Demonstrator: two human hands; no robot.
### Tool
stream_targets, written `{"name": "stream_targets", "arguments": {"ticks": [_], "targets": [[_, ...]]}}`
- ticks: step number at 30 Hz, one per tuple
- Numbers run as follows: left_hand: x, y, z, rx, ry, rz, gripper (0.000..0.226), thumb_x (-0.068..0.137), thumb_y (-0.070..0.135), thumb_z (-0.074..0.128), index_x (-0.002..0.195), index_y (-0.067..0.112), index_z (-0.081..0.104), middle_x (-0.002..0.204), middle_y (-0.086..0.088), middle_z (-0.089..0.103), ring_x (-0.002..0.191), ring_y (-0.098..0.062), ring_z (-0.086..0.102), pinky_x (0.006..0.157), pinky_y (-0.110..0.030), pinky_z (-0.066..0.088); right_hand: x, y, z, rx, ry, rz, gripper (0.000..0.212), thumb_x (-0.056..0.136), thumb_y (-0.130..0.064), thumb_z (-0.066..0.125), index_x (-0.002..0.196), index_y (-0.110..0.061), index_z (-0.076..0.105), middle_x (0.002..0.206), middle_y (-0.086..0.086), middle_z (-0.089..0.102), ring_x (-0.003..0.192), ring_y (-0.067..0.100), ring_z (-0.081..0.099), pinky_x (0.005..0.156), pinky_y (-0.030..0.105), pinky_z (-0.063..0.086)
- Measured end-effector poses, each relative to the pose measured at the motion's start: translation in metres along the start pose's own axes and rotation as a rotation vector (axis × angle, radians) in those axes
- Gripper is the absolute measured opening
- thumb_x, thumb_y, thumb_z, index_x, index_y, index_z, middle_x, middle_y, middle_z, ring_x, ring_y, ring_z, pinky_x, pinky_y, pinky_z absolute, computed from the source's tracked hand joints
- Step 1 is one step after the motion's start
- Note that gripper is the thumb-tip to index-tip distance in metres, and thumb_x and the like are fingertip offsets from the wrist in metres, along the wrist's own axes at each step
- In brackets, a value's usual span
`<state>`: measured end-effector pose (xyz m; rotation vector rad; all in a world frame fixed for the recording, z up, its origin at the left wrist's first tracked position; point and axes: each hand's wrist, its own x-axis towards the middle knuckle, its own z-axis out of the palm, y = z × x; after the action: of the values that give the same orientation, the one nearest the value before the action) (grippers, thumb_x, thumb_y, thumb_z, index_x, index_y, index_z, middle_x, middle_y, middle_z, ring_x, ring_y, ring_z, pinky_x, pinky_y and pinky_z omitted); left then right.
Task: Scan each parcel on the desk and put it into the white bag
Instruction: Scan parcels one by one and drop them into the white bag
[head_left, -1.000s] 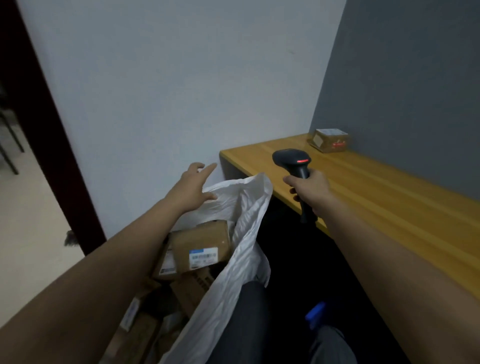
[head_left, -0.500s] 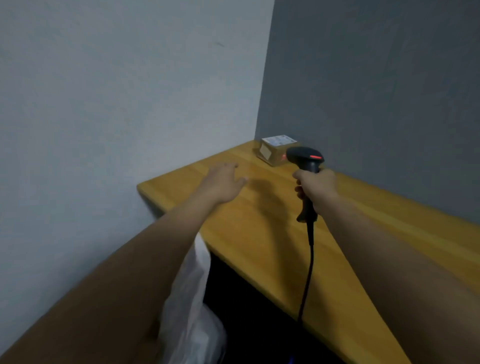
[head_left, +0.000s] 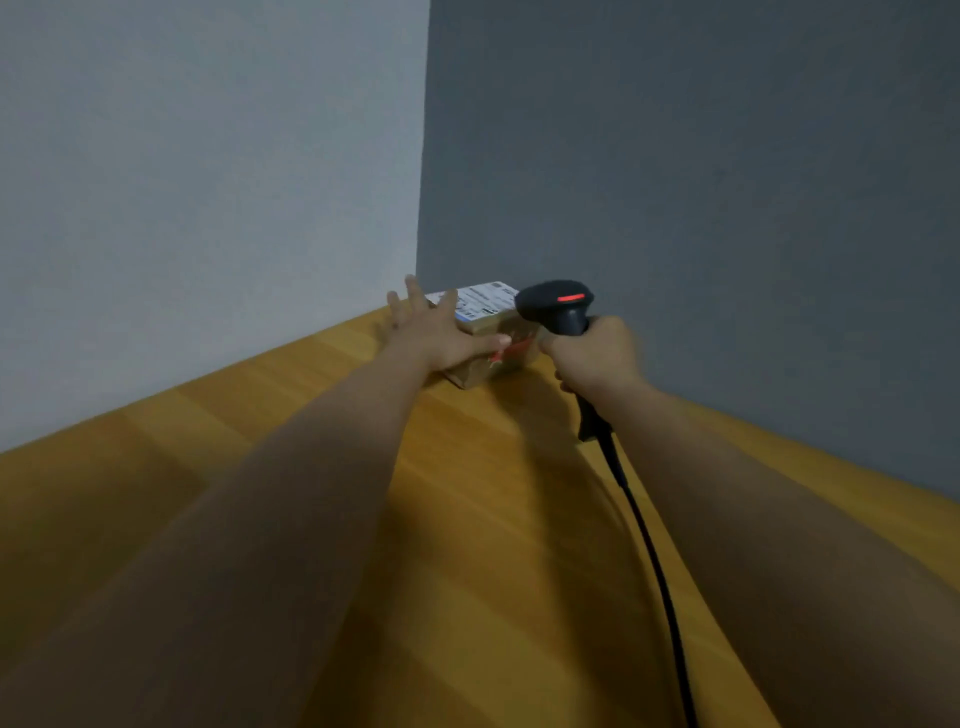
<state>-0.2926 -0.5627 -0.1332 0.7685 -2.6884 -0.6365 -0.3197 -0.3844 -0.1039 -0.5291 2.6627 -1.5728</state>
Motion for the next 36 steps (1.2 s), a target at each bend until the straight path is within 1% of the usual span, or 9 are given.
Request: {"name": "stream_targets", "arguments": {"ticks": [3, 6, 12, 17, 21, 25, 28, 32, 36], "targets": [[0.009, -0.008, 0.008, -0.217, -0.050, 0.029, 0.113, 0.055, 0.073, 0.074, 0.146, 0.032, 0.020, 0.150, -0.016, 0.028, 0.136, -0.037, 0.031, 0.111, -0.053, 0.032, 0.011, 0.009, 0.008, 0.021, 0.007, -0.006, 0.010, 0.077, -0.022, 0.068, 0.075, -0.015, 0.062, 0.071, 0.007, 0.061, 0.082, 0.036, 0.068, 0.077, 0.054, 0.058], [-0.017, -0.009, 0.005, -0.360, -0.060, 0.049, 0.106, 0.060, 0.056, 0.083, 0.142, 0.031, 0.021, 0.142, -0.008, 0.029, 0.123, -0.030, 0.044, 0.103, -0.048, 0.043, -0.001, 0.011, -0.003, 0.014, 0.003, 0.001, 0.012, 0.078, -0.024, 0.071, 0.076, -0.016, 0.062, 0.071, 0.008, 0.062, 0.077, 0.035, 0.068, 0.075, 0.051, 0.057], [-0.136, -0.029, -0.031, -0.460, -0.158, -0.030, 0.160, 0.029, 0.065, 0.086, 0.149, 0.032, -0.015, 0.151, -0.001, 0.029, 0.136, -0.024, 0.035, 0.111, -0.046, 0.036, -0.101, -0.016, -0.067, 0.003, -0.233, -0.001, 0.012, 0.089, -0.017, 0.069, 0.094, -0.014, 0.059, 0.080, 0.007, 0.063, 0.062, 0.016, 0.061, 0.054, 0.026, 0.050], [-0.275, -0.027, -0.070, -0.485, -0.219, -0.001, 0.121, 0.036, 0.051, 0.093, 0.132, 0.030, 0.023, 0.132, 0.004, 0.046, 0.122, -0.017, 0.048, 0.100, -0.037, 0.046, -0.228, -0.041, -0.117, -0.012, -0.399, -0.005, 0.018, 0.088, -0.023, 0.073, 0.098, -0.020, 0.057, 0.096, 0.009, 0.066, 0.071, 0.017, 0.065, 0.058, 0.023, 0.054], [-0.370, -0.020, -0.098, -0.496, -0.257, 0.104, 0.102, 0.049, 0.030, 0.095, 0.127, 0.028, 0.029, 0.124, 0.006, 0.052, 0.116, -0.014, 0.053, 0.092, -0.029, 0.048, -0.318, -0.055, -0.157, -0.139, -0.494, -0.091, 0.017, 0.087, -0.021, 0.072, 0.097, -0.020, 0.058, 0.091, 0.008, 0.066, 0.070, 0.017, 0.062, 0.064, 0.029, 0.054], [-0.436, -0.002, -0.128, -0.321, -0.270, 0.291, 0.121, 0.048, 0.032, 0.095, 0.144, 0.027, 0.021, 0.135, 0.004, 0.037, 0.127, -0.014, 0.037, 0.111, -0.040, 0.035, -0.386, -0.066, -0.197, -0.272, -0.524, -0.177, 0.015, 0.087, -0.020, 0.072, 0.090, -0.024, 0.058, 0.078, 0.003, 0.063, 0.062, 0.014, 0.058, 0.063, 0.032, 0.050], [-0.464, 0.014, -0.145, -0.272, -0.312, 0.404, 0.132, 0.047, 0.023, 0.096, 0.148, 0.030, 0.011, 0.141, -0.001, 0.036, 0.133, -0.019, 0.036, 0.111, -0.044, 0.037, -0.422, -0.068, -0.222, -0.277, -0.502, -0.213, 0.016, 0.086, -0.017, 0.072, 0.091, -0.022, 0.058, 0.074, 0.003, 0.061, 0.059, 0.017, 0.054, 0.057, 0.030, 0.046], [-0.490, 0.025, -0.158, -0.237, -0.263, 0.443, 0.137, 0.040, 0.037, 0.092, 0.148, 0.038, 0.008, 0.146, -0.002, 0.035, 0.137, -0.022, 0.035, 0.113, -0.047, 0.033, -0.452, -0.059, -0.244, -0.321, -0.424, -0.224, 0.013, 0.080, -0.025, 0.075, 0.084, -0.023, 0.062, 0.069, 0.002, 0.061, 0.059, 0.019, 0.054, 0.056, 0.033, 0.044], [-0.505, 0.038, -0.163, -0.183, -0.214, 0.477, 0.135, 0.054, 0.018, 0.094, 0.152, 0.028, 0.001, 0.153, -0.002, 0.025, 0.140, -0.022, 0.028, 0.116, -0.046, 0.028, -0.468, -0.052, -0.253, -0.338, -0.355, -0.285, 0.014, 0.080, -0.021, 0.076, 0.086, -0.011, 0.067, 0.071, 0.005, 0.065, 0.061, 0.019, 0.055, 0.060, 0.036, 0.045]]}}
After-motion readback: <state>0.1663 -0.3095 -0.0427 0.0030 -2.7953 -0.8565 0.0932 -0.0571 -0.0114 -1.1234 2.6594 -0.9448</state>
